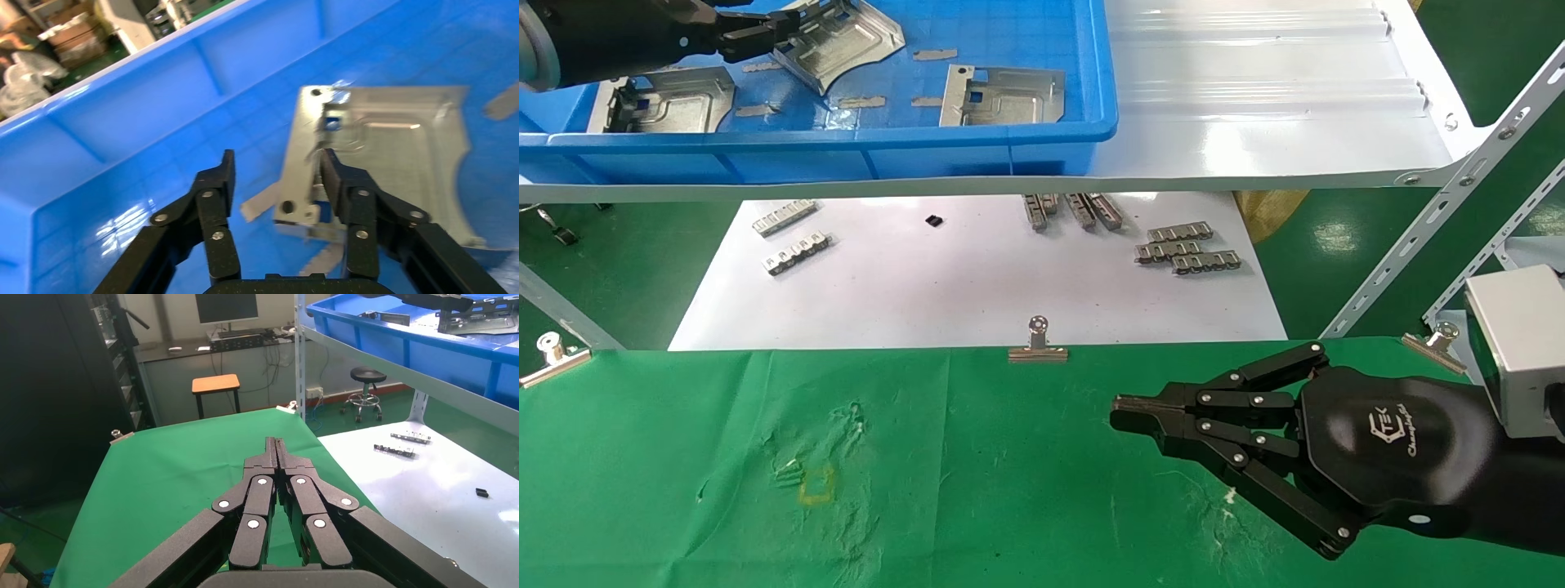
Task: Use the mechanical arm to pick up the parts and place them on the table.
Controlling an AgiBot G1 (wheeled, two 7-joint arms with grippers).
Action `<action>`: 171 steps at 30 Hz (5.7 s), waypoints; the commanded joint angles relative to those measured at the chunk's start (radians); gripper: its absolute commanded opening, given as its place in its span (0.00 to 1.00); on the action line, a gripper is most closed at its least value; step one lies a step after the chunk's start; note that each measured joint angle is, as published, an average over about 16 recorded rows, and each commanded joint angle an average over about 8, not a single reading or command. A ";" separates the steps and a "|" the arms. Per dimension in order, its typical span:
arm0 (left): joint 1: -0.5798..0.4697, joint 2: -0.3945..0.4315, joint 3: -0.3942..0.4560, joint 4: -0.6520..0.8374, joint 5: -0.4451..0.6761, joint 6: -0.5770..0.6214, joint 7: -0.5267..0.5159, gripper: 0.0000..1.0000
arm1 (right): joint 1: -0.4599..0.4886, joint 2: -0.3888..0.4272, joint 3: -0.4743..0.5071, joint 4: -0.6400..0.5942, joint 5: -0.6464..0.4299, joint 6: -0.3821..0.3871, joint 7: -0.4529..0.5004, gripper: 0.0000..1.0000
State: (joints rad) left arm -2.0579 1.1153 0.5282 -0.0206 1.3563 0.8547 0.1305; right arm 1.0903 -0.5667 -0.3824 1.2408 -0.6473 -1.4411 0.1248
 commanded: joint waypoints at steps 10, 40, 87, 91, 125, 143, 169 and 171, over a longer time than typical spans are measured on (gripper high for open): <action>0.001 0.023 0.006 0.022 0.009 -0.048 -0.006 0.00 | 0.000 0.000 0.000 0.000 0.000 0.000 0.000 0.90; 0.031 -0.168 0.015 -0.259 -0.101 0.750 0.127 0.00 | 0.000 0.000 0.000 0.000 0.000 0.000 0.000 1.00; 0.255 -0.196 0.306 -0.038 0.055 0.698 0.663 1.00 | 0.000 0.000 0.000 0.000 0.000 0.000 0.000 1.00; 0.246 -0.201 0.294 -0.018 0.035 0.717 0.640 1.00 | 0.000 0.000 0.000 0.000 0.000 0.000 0.000 1.00; 0.430 -0.283 0.080 -0.228 -0.245 0.720 0.273 1.00 | 0.000 0.000 0.000 0.000 0.000 0.000 0.000 1.00; 0.646 -0.369 -0.048 -0.632 -0.393 0.689 0.042 1.00 | 0.000 0.000 0.000 0.000 0.000 0.000 0.000 1.00; 0.956 -0.493 -0.233 -1.213 -0.607 0.645 -0.289 1.00 | 0.000 0.000 0.000 0.000 0.000 0.000 0.000 1.00; 0.970 -0.499 -0.241 -1.239 -0.617 0.643 -0.304 1.00 | 0.000 0.000 0.000 0.000 0.000 0.000 0.000 1.00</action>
